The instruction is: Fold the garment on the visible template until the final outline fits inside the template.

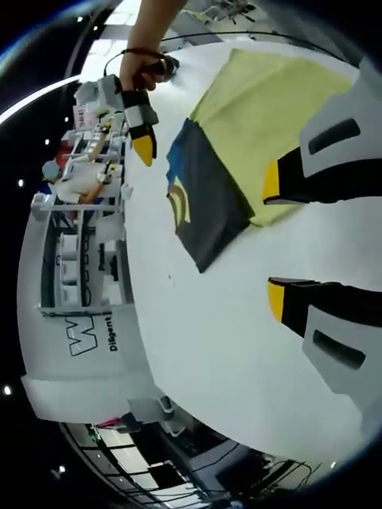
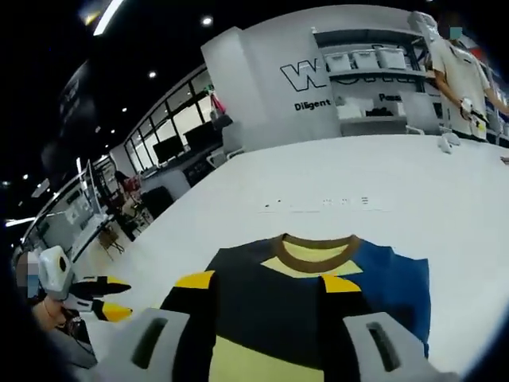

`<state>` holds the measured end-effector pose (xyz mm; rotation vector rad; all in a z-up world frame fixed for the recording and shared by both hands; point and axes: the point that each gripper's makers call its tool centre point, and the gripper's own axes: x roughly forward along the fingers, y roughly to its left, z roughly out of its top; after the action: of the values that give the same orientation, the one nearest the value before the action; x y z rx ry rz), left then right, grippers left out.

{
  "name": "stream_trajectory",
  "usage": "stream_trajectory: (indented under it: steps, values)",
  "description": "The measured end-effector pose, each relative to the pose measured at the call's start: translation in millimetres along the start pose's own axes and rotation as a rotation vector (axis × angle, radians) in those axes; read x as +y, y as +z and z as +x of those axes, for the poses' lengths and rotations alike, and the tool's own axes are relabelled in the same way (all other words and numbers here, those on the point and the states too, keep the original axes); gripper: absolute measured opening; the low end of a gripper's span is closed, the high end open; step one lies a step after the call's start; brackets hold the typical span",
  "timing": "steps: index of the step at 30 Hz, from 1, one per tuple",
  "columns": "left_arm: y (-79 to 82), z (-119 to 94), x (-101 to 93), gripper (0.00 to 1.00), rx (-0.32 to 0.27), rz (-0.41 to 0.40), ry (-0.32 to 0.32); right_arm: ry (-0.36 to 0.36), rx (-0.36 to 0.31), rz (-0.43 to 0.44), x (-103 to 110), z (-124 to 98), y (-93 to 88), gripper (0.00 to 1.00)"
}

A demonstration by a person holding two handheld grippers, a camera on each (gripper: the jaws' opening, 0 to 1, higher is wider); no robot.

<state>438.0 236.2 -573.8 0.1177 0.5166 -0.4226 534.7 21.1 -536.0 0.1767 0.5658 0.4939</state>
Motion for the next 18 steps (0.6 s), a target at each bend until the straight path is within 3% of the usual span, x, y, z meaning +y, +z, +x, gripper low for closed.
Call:
stream_trajectory:
  steps: [6,18]
  values:
    - [-2.1,10.9,2.8,0.41,0.009,-0.043,-0.001,0.056,0.035,-0.034,21.5,23.9,4.8,0.48]
    - [-5.6,47.1,-14.7,0.40,0.024,-0.040,-0.059,0.168,0.153,-0.109,65.7,86.1,-11.6,0.48]
